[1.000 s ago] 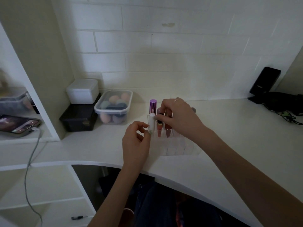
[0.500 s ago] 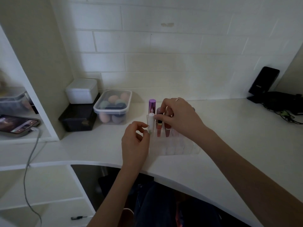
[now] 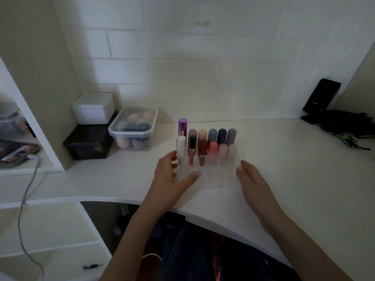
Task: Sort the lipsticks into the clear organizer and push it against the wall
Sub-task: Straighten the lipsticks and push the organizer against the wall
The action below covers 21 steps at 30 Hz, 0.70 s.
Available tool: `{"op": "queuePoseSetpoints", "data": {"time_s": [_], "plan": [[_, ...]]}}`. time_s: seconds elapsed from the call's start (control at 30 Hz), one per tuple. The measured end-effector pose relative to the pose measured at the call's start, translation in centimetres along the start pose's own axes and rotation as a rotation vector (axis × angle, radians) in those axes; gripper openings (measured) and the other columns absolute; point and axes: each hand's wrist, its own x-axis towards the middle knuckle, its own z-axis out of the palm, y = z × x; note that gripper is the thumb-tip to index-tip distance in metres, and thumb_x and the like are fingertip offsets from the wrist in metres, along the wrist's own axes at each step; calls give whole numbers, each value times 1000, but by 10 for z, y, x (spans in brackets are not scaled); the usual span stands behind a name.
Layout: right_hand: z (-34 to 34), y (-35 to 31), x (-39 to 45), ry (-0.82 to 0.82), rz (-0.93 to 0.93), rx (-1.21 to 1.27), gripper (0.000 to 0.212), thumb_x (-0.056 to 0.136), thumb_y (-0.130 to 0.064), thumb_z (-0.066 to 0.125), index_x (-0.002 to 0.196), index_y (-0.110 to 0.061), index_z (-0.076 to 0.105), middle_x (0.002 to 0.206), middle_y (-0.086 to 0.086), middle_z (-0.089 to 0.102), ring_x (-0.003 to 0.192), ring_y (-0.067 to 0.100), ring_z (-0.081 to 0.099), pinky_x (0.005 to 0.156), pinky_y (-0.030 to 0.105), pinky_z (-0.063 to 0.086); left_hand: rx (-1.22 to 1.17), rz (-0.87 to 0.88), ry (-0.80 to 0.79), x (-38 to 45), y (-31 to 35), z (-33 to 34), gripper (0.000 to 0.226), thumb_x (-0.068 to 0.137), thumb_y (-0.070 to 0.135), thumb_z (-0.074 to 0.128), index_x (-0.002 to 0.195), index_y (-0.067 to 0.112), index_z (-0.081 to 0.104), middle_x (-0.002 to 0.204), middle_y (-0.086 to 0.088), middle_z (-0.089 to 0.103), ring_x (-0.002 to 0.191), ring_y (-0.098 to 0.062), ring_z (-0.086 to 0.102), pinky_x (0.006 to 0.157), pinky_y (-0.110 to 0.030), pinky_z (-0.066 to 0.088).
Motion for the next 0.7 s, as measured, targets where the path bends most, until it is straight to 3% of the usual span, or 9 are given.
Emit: {"op": "queuePoseSetpoints", "data": {"time_s": [0.1, 0.2, 0.37, 0.53, 0.7], "plan": [[5, -4, 2, -7, -39, 14, 31, 101, -30, 34, 127, -28, 51, 120, -9, 55, 104, 8, 51, 81, 20, 36, 86, 44, -44, 1, -1, -1, 86, 63, 45, 79, 135, 32, 35, 132, 8, 44, 116, -11, 47, 98, -32, 46], [7, -7, 4, 23, -64, 49, 23, 100, -30, 37, 104, -32, 59, 101, -13, 63, 91, -1, 57, 69, 15, 40, 20, 37, 0, 1, 3, -4, 77, 71, 18, 78, 136, 25, 37, 123, 13, 43, 110, -6, 46, 88, -13, 39], [18, -9, 40, 60, -46, 28, 31, 100, -25, 35, 116, -18, 61, 110, 0, 64, 99, 17, 58, 80, 27, 43, -31, 75, 8, 30, 7, -7, 68, 73, 9, 76, 131, 22, 44, 114, 14, 50, 104, -4, 49, 79, -5, 36], [39, -15, 100, 57, -61, 30, 35, 101, -18, 31, 123, -12, 57, 114, 5, 62, 96, 17, 55, 64, 19, 39, -38, 61, 56, 83, -4, -3, 56, 73, 4, 74, 120, 22, 49, 110, 9, 55, 108, -15, 56, 85, -24, 42], [66, -21, 146, 12, -108, -2, 34, 100, -15, 31, 125, -11, 55, 116, 6, 60, 96, 16, 52, 80, 24, 36, 60, -15, 158, 124, -23, -3, 58, 80, 4, 67, 131, 7, 39, 134, -11, 49, 126, -24, 46, 105, -36, 38]]}}
